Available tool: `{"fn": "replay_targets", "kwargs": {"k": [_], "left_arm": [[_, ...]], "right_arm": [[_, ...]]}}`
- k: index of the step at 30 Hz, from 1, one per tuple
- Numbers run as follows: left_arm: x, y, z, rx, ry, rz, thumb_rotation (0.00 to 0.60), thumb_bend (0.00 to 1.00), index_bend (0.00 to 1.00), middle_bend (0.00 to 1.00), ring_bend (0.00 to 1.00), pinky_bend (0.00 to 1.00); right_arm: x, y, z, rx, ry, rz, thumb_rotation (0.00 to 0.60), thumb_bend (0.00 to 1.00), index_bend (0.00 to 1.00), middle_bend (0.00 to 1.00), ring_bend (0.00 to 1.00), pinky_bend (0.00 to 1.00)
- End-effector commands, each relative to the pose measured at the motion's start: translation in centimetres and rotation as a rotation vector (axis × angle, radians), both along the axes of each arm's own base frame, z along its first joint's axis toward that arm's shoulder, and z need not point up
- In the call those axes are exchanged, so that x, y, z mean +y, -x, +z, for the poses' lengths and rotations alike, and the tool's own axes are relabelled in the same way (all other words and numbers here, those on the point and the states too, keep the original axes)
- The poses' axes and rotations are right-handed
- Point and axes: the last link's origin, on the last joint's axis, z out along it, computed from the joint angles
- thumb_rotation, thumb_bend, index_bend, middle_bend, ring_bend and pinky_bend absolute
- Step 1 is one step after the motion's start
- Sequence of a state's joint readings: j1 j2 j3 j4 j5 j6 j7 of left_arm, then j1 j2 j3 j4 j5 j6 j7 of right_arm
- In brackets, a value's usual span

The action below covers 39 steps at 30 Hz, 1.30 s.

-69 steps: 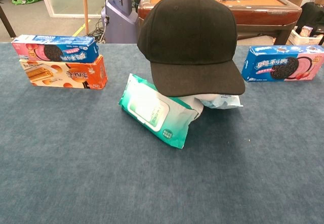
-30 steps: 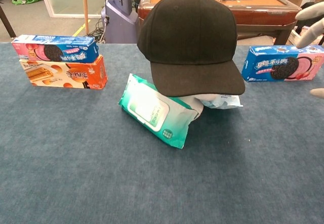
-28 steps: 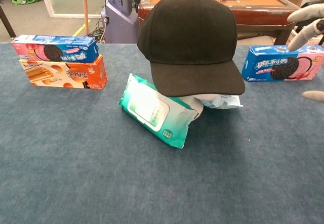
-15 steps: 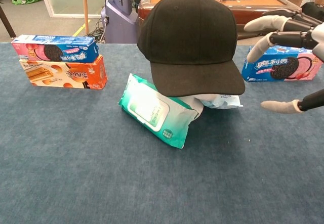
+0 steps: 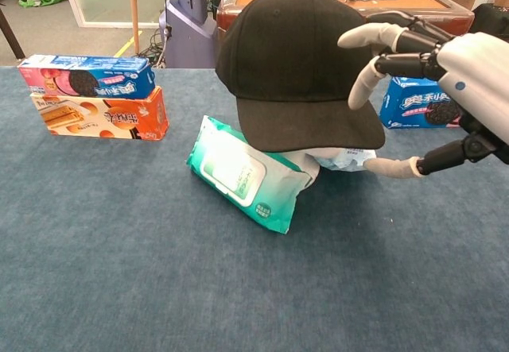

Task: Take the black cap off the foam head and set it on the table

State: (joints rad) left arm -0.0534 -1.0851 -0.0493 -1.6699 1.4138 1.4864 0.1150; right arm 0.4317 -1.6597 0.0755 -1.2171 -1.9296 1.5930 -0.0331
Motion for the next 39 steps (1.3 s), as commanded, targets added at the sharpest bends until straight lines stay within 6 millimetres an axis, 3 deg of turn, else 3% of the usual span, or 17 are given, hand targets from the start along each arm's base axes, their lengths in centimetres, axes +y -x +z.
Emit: {"fn": "replay_targets", "kwargs": {"k": [1, 21, 31, 39], "left_arm": [[0.0, 0.0, 0.0, 0.0, 0.0, 0.0, 0.6, 0.16, 0.27, 0.4, 0.31, 0.61], [-0.1, 0.0, 0.0, 0.002, -0.001, 0.005, 0.6, 0.16, 0.27, 0.4, 0.31, 0.61], [-0.1, 0.0, 0.0, 0.005, -0.001, 0.005, 0.6, 0.16, 0.27, 0.4, 0.31, 0.61], [-0.1, 0.1, -0.1, 0.008, 0.002, 0.009, 0.6, 0.16, 0.27, 0.4, 0.31, 0.61]], "right_arm": [[-0.2, -0.3, -0.1, -0.019, 0.012, 0.016, 0.6, 0.0, 0.46, 0.19, 0.06, 0.2], [-2.1, 0.0, -0.7, -0.022, 0.05, 0.005, 0.6, 0.0, 0.47, 0.19, 0.06, 0.2], [-2.1, -0.5, 0.6, -0.072, 0.101, 0.052, 0.6, 0.0, 0.47, 0.19, 0.06, 0.2], [-2.4, -1.3, 1.7, -0.124, 0.145, 0.079, 0.6, 0.14, 0.48, 0.22, 0.06, 0.2]]}}
